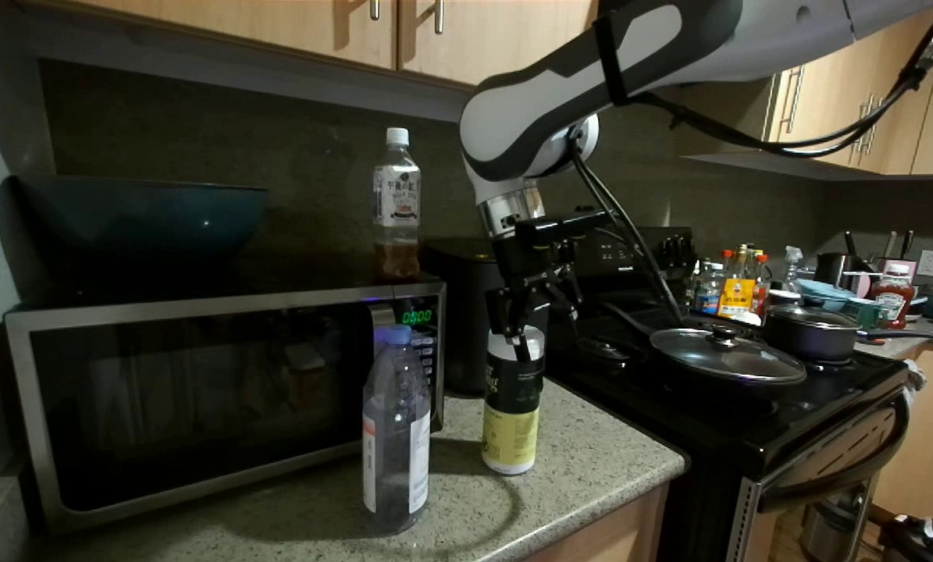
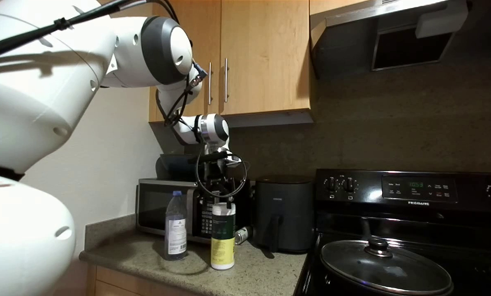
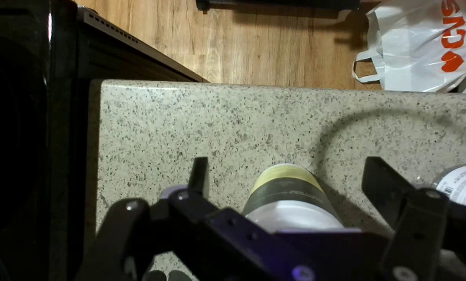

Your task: Move the water bottle to the left and move the yellow container to the right

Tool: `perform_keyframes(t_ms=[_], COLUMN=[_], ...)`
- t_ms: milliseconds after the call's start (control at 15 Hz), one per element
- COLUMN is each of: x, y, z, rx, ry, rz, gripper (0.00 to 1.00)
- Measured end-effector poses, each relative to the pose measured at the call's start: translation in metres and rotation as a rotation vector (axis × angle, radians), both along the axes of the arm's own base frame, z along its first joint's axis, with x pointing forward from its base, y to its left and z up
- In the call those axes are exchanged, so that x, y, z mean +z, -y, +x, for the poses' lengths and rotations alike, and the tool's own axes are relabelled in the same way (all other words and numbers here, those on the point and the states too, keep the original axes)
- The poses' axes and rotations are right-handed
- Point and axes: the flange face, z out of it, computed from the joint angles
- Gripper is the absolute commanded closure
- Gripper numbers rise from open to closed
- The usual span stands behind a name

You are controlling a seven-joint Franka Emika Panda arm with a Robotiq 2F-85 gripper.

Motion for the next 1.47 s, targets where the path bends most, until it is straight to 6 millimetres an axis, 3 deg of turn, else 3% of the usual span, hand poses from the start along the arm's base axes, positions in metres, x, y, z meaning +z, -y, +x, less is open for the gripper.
perform_keyframes(t_ms=[1267, 1333, 1467], x=[-0.008, -0.008, -0.008], y=[0.006, 0.006, 0.006], z=[0.030, 0.031, 0.034], rx=[0.235, 0.246, 0.267], ry=[0.011, 0.010, 0.009], rz=[0.105, 0.108, 0.114], gripper=[0.00, 0.21, 0.32])
